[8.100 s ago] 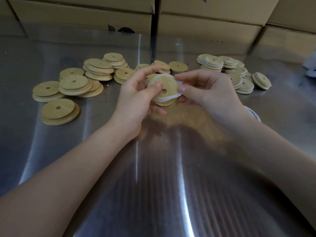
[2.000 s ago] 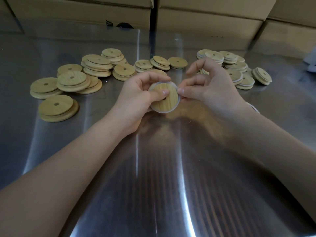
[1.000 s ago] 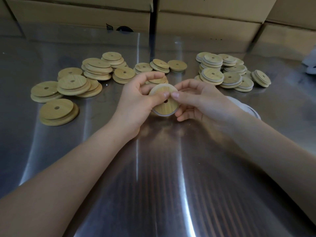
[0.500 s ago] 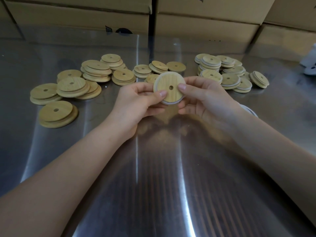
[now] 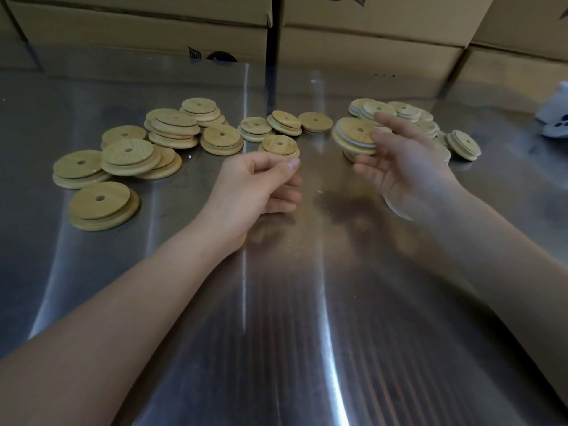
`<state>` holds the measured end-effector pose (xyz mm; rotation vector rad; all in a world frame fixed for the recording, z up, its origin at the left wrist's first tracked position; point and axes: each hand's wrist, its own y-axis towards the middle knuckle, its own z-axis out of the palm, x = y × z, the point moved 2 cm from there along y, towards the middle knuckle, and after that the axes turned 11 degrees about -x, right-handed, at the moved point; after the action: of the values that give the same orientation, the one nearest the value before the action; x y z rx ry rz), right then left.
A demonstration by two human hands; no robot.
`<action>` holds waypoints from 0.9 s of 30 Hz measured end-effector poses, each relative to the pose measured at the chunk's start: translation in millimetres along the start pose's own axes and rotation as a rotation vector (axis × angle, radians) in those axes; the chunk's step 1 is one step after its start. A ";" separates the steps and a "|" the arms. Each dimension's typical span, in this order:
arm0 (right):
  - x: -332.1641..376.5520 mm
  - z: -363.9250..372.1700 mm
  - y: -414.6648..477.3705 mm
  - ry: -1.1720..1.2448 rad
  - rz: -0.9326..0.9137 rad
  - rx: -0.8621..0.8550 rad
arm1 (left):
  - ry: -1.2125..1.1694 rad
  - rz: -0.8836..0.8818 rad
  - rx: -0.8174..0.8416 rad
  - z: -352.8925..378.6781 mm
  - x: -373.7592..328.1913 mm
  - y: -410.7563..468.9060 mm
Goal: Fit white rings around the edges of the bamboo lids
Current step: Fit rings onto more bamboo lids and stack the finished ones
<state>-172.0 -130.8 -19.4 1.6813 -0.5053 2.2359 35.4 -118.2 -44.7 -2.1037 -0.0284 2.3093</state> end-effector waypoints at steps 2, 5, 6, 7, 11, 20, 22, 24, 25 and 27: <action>4.8 -8.5 8.4 0.007 -0.015 -0.065 | 0.032 0.015 0.008 0.9 0.3 -0.7; 8.1 -20.1 18.2 -0.031 -0.038 -0.129 | 0.055 0.030 0.006 1.9 0.1 -1.3; 8.1 -23.2 20.9 -0.051 -0.043 -0.141 | 0.059 0.033 0.003 1.9 0.1 -1.3; 7.6 -25.7 23.3 -0.077 -0.052 -0.147 | 0.063 0.036 0.002 1.9 0.0 -1.2; 6.5 -32.6 31.7 -0.266 -0.112 -0.176 | 0.084 0.047 0.015 3.1 0.0 -2.0; 4.0 -45.5 49.5 -0.947 -0.552 -0.302 | 0.144 0.089 0.037 6.9 1.9 -3.0; 4.4 -45.2 51.1 -1.027 -0.605 -0.298 | 0.155 0.095 0.040 6.9 2.0 -3.0; 4.7 -44.6 52.7 -1.079 -0.609 -0.269 | 0.174 0.103 0.044 6.9 2.3 -3.0; 4.2 -44.4 54.0 -1.115 -0.601 -0.244 | 0.184 0.109 0.047 7.0 2.6 -3.0; 4.6 -44.0 54.9 -1.187 -0.582 -0.193 | 0.195 0.115 0.054 7.1 2.4 -3.3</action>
<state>-235.0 -160.1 -31.6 2.4675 -0.3534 0.6232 28.1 -114.8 -46.4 -2.3504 0.1593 2.1228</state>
